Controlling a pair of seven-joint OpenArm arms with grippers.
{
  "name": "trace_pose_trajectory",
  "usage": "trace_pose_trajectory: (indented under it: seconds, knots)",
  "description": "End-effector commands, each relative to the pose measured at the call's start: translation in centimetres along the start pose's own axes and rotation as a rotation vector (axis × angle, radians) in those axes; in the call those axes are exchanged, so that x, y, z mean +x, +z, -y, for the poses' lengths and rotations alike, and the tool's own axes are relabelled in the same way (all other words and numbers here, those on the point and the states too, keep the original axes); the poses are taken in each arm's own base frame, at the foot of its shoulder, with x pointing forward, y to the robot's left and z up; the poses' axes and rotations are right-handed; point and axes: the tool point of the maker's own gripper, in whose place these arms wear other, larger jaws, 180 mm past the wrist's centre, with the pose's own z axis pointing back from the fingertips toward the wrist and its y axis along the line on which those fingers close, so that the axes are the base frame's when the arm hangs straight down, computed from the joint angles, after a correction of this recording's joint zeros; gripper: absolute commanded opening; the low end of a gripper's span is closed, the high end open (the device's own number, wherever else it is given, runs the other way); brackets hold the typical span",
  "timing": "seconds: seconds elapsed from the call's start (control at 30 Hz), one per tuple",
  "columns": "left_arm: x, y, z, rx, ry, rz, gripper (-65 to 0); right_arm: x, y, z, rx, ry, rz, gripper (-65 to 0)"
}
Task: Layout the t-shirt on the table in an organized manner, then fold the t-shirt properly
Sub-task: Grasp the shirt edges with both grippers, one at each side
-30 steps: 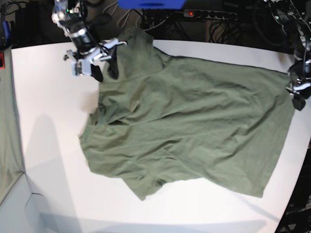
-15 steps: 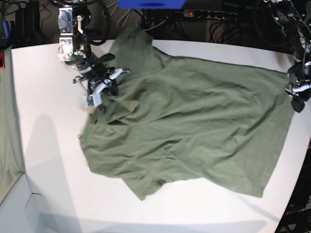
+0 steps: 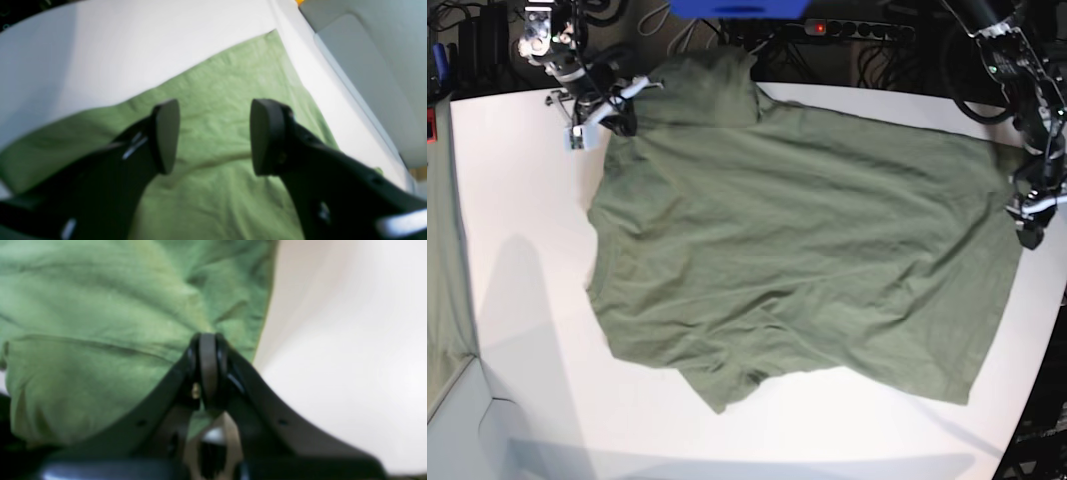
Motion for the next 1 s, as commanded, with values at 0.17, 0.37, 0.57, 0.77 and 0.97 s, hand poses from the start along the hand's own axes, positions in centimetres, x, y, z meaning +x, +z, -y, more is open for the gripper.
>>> trace_pose_trajectory:
  seconds: [0.17, 0.37, 0.57, 0.77, 0.97]
  knots:
    - [-1.4, -1.1, 2.1, -0.059, -0.017, -0.036, -32.0, 2.3, 2.9, 0.9, -0.037, 0.085, 0.049, -65.0]
    - [-3.6, -1.5, 0.6, -0.017, -0.032, -0.098, -32.0, 8.7, 2.4, 1.8, -0.066, 0.106, 0.201, -65.0]
    - [-6.0, -1.3, 0.2, 0.018, -0.128, -0.153, -32.0, 13.2, -0.7, -1.7, 0.032, 0.150, 0.258, -65.0]
    - [-9.7, 0.2, -0.1, 0.020, -0.160, -0.237, -32.0, 14.3, -6.7, -1.9, 0.077, 0.138, 0.186, -65.0]
    - [-11.5, 2.7, -3.0, 0.074, -0.182, -0.297, -32.0, 13.5, -11.1, 3.2, 0.012, 0.108, 0.062, -65.0]
